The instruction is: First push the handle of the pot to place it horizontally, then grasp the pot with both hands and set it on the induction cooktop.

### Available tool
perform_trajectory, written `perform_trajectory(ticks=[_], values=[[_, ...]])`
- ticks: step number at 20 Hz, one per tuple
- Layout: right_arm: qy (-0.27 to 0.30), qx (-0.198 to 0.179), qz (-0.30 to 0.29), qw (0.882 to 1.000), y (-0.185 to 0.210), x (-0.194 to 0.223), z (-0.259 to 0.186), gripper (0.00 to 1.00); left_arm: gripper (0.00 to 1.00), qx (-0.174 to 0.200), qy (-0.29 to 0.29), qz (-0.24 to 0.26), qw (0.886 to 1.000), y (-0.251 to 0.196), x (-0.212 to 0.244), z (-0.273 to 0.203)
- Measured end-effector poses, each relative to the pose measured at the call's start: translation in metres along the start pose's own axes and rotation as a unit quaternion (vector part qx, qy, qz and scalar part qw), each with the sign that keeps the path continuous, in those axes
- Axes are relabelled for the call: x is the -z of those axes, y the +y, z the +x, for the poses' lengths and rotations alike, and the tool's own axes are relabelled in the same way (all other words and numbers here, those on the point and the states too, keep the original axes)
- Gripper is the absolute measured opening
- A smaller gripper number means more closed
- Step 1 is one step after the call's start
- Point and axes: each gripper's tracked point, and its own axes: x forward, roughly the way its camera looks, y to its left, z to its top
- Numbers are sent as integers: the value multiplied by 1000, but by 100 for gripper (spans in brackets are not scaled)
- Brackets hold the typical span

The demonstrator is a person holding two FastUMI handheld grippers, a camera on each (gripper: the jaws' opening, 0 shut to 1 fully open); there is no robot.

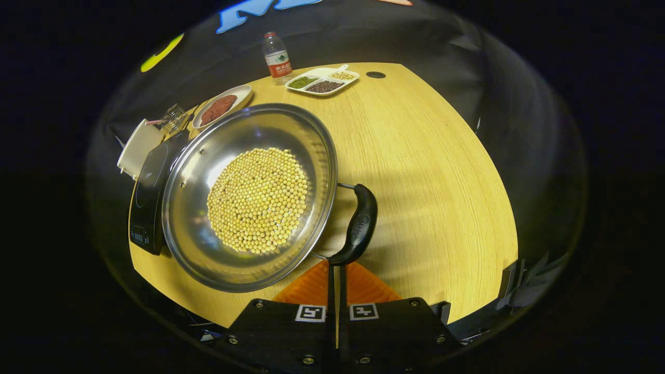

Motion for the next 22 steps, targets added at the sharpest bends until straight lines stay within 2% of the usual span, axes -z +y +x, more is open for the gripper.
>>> perform_trajectory(ticks=[7,10,14,15,19,22], values=[[-6,20,4,1000,-17,-28,10,3,96,-10,15,-4,1000,1,13,10],[-4,18,19,1000,-19,-41,15,3,95,-12,20,-6,1000,1,18,15],[-10,21,14,1000,-21,-59,21,3,98,-17,24,-5,1000,2,19,22],[-11,23,13,1000,-21,-63,23,3,95,-18,26,-6,999,2,22,24],[-16,26,9,999,-20,-70,20,3,95,-20,29,-9,999,5,25,24],[-32,31,23,999,-20,-68,7,3,99,-11,27,-13,1000,3,25,23]])
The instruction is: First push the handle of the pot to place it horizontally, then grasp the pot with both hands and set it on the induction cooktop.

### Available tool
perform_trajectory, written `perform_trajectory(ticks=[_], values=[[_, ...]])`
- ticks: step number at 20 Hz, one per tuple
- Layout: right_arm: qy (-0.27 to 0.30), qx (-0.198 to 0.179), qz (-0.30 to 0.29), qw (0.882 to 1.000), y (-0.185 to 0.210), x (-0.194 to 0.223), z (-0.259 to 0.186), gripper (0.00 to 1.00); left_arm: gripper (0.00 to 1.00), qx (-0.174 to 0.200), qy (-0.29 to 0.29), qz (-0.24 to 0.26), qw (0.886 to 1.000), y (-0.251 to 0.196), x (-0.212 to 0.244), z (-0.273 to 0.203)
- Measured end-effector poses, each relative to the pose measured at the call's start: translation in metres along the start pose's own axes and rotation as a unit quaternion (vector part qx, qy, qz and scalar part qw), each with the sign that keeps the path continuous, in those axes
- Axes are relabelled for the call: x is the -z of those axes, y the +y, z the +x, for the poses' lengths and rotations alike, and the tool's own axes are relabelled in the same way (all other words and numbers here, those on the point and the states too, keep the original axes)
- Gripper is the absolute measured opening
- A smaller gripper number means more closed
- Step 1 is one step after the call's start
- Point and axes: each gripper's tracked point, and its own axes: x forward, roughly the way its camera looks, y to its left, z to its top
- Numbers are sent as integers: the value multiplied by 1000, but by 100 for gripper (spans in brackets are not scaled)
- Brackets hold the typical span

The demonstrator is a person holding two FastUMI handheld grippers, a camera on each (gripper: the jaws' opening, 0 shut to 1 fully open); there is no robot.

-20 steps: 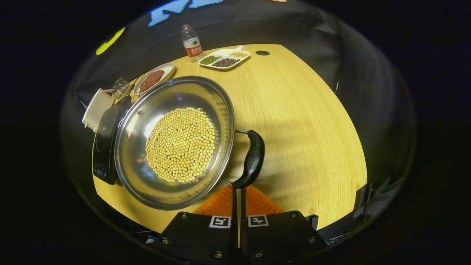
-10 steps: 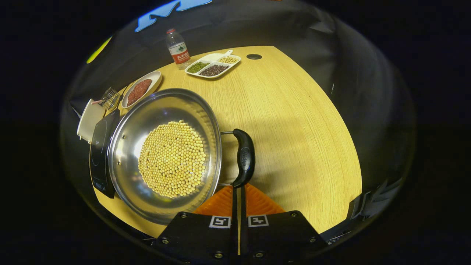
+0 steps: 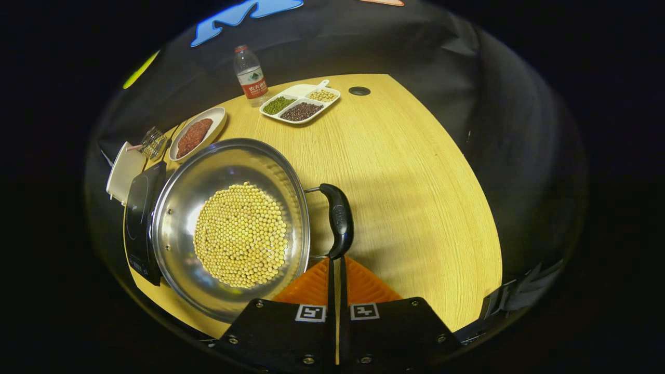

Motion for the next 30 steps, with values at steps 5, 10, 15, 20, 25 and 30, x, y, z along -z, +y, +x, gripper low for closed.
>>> perform_trajectory(ticks=[5,10,15,20,25,30], values=[[-102,-12,24,994,11,-11,-55,4,97,43,-16,-4,999,-14,-6,-4],[-211,-9,26,977,20,-12,-115,92,97,92,-34,-2,995,-28,0,-25],[-274,16,29,961,19,-6,-148,99,97,109,-8,-6,994,-32,23,-31],[-289,10,16,957,14,-25,-144,100,95,107,15,-10,994,-43,49,-17],[-269,-15,3,963,10,-40,-97,100,97,105,48,-14,993,-58,98,13],[-226,-28,-25,973,8,-45,-43,100,98,84,106,-5,991,-63,165,46]])
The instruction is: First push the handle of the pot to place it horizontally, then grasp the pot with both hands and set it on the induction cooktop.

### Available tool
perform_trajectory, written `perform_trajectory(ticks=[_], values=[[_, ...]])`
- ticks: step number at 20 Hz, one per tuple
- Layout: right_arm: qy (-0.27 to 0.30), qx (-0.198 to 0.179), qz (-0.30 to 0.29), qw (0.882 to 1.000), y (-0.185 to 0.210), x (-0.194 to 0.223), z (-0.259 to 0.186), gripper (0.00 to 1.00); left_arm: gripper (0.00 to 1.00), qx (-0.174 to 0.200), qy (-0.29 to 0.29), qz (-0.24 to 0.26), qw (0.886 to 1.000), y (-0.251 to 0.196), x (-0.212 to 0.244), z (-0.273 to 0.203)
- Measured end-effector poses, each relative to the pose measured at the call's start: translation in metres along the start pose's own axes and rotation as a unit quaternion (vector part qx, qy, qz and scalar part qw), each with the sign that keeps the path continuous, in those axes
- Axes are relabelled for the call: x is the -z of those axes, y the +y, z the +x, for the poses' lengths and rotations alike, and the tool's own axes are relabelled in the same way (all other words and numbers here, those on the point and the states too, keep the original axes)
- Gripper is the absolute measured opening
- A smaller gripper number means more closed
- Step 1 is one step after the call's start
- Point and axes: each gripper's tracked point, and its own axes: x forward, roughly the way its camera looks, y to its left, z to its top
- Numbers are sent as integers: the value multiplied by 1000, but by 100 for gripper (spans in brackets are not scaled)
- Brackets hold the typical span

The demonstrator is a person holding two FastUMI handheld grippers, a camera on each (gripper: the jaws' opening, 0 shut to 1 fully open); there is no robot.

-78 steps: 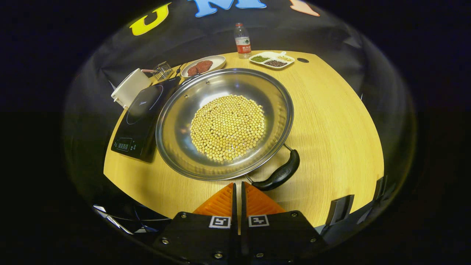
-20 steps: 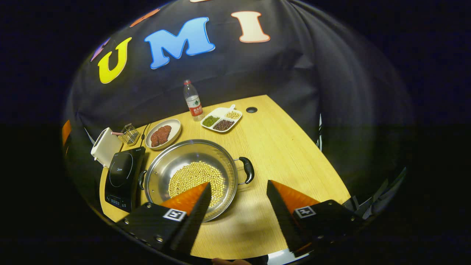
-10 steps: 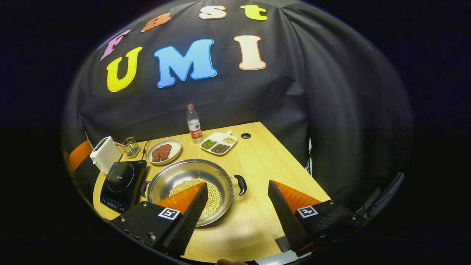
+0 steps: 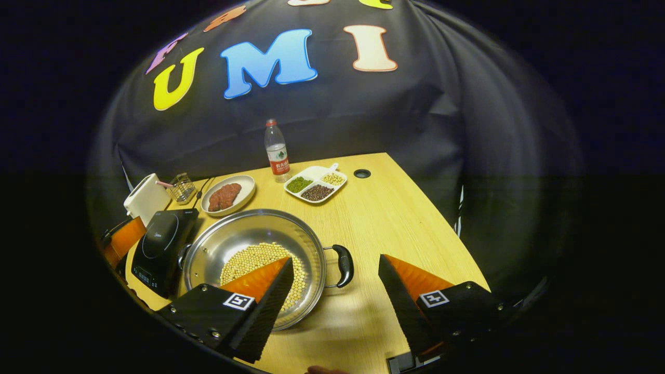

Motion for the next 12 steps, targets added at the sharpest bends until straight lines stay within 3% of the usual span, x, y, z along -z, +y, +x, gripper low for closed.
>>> perform_trajectory(ticks=[10,12], values=[[80,-34,-21,996,8,32,74,100,96,-21,110,9,994,14,84,65],[91,-38,-25,995,10,36,82,100,100,-17,134,1,991,11,102,74]])
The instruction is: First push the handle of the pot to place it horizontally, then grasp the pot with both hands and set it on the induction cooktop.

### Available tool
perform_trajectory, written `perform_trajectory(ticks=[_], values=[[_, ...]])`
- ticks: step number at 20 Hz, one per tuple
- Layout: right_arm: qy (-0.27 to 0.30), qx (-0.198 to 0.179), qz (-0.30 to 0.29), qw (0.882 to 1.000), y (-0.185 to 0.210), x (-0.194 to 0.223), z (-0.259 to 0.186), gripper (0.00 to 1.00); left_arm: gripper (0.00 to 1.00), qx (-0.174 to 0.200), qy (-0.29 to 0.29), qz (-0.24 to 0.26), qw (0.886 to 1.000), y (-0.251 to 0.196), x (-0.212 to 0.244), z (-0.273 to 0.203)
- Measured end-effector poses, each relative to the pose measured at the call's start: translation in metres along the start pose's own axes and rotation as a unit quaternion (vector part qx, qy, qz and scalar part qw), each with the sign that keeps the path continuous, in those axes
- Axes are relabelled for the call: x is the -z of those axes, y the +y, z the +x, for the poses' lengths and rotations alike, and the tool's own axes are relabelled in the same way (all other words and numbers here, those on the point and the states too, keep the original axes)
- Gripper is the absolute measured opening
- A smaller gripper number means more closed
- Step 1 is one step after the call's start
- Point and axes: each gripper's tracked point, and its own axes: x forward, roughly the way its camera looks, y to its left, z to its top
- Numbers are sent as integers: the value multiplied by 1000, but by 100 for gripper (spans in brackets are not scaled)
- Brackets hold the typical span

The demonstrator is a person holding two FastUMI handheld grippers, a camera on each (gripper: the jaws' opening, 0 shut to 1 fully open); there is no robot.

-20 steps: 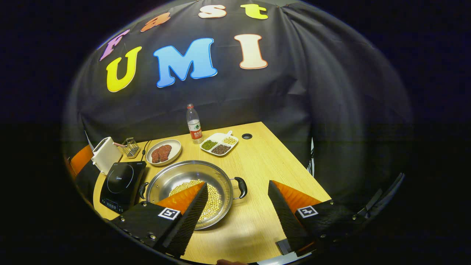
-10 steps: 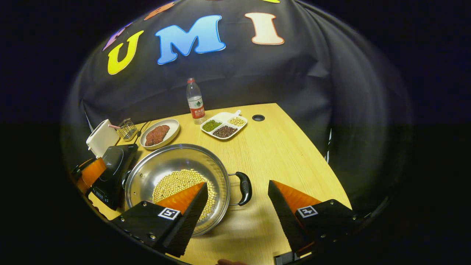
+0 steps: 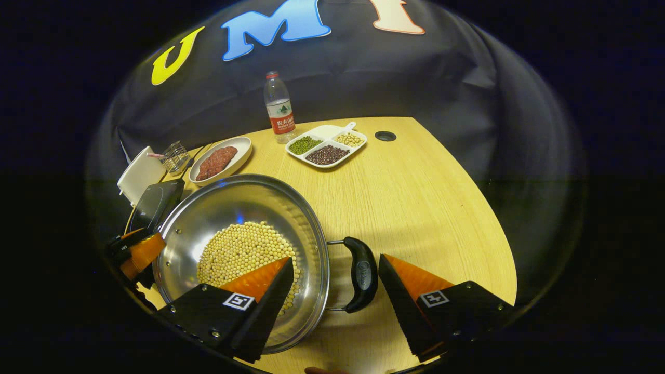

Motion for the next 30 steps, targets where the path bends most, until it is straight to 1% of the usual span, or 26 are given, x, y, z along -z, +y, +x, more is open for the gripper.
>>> perform_trajectory(ticks=[1,3,6,7,8,9,10,11,12,13,14,15,16,18,19,20,21,22,23,24,26,28,30], values=[[4,-5,-3,1000,2,1,3,100,98,-1,8,-1,1000,1,4,5],[12,-10,-11,1000,3,5,10,94,98,-5,17,4,1000,3,9,10],[21,-1,-19,1000,-3,9,17,91,96,-5,30,15,999,0,13,16],[25,-1,-12,1000,-5,10,19,81,91,-7,37,19,999,-1,16,17],[35,2,-2,999,-8,15,22,79,89,-10,40,25,999,-1,15,17],[42,-4,12,999,-6,16,21,76,85,-11,40,30,999,-4,14,18],[45,-7,18,999,-5,18,23,70,78,-10,42,38,998,-5,14,19],[48,-6,17,999,-5,19,24,70,79,-13,44,45,998,-4,15,18],[48,-4,16,999,-6,18,23,70,75,-12,46,48,998,-4,15,18],[50,-5,24,998,-6,19,25,70,75,-5,46,45,998,-6,15,19],[46,-10,38,998,-7,17,22,68,75,-1,47,37,998,-5,14,19],[50,-12,50,997,-6,15,24,68,72,3,50,31,998,-6,15,19],[56,-11,56,997,-6,16,26,58,67,3,51,36,998,-5,15,21],[54,-3,49,997,-5,18,21,57,65,2,56,54,997,-3,13,21],[53,1,51,997,-5,18,20,57,71,3,56,50,997,-4,11,21],[53,6,53,997,-4,19,18,57,62,8,58,43,997,-4,10,21],[51,11,52,997,-4,19,17,57,64,15,59,37,997,-4,11,23],[48,15,53,997,-3,17,15,57,60,22,60,35,997,-3,12,22],[43,17,52,998,-2,16,13,57,63,28,59,32,997,-2,12,21],[41,17,49,998,0,16,10,57,60,30,58,30,997,-1,11,19],[39,19,53,998,4,17,-1,57,63,33,54,33,997,2,6,11],[35,18,58,998,9,15,-12,57,60,37,46,36,998,6,-4,-1],[32,18,61,997,16,13,-22,57,60,39,43,38,998,11,-12,-12]])
